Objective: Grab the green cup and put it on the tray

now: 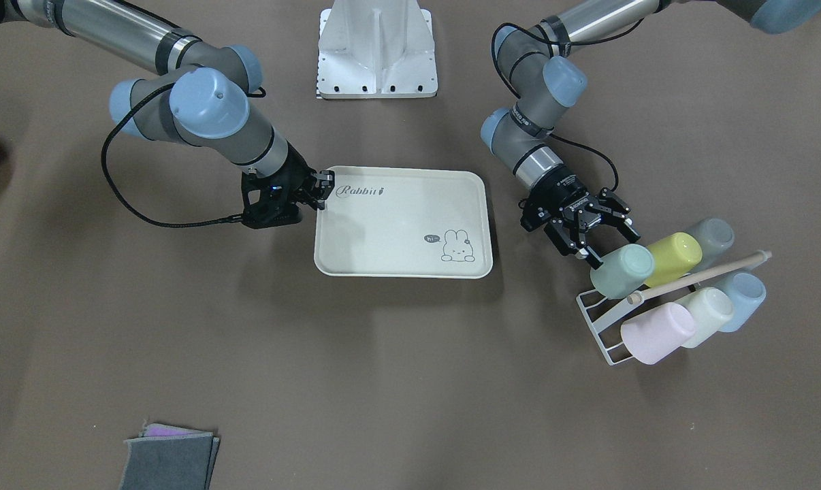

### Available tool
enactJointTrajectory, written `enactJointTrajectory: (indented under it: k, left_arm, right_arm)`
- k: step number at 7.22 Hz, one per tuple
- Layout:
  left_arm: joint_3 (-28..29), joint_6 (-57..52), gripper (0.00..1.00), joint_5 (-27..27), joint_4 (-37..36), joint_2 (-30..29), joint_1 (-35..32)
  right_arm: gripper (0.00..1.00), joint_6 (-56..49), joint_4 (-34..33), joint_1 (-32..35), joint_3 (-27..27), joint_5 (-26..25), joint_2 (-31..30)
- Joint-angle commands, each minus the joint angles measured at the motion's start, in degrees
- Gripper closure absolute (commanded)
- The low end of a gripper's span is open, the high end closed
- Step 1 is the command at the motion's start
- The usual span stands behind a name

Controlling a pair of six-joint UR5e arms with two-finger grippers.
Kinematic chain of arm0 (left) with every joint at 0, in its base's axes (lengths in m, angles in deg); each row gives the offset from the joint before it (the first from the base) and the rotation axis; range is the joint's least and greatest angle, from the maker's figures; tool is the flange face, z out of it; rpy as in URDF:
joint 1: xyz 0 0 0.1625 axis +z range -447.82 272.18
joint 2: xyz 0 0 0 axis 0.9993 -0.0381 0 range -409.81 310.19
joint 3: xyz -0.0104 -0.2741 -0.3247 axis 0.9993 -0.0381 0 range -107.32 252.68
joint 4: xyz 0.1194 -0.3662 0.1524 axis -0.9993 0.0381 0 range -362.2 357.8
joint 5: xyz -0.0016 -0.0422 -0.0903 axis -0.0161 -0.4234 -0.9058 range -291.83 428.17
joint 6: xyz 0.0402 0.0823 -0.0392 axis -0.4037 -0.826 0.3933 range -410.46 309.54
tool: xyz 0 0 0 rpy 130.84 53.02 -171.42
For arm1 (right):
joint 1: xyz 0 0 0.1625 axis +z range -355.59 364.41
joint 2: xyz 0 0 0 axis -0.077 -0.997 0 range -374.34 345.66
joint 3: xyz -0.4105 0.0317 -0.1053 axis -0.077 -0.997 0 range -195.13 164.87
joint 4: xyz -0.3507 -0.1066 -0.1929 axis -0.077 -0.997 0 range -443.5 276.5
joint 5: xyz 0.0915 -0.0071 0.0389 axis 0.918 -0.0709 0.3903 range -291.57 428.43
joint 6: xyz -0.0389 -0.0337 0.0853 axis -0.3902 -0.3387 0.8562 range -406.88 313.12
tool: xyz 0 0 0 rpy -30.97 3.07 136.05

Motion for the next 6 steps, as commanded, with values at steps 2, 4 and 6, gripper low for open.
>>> enactJointTrajectory:
  k: [2,4,6]
  left_arm:
    - [1.4,-4.5,0.01,0.0,1.2,-0.3,-0.4]
    - [3.6,-5.6,0.01,0.1,1.5,-1.8,-0.5]
    - [3.7,-5.7,0.01,0.1,1.6,-1.9,-1.1]
  right_arm:
    - [1.0,3.8,0.0,-2.6,-2.9,-2.9,3.3]
    - [0.31,3.8,4.0,-2.6,-4.4,-2.9,2.3]
    - [0.03,3.7,4.2,-1.7,-4.0,-2.3,1.5]
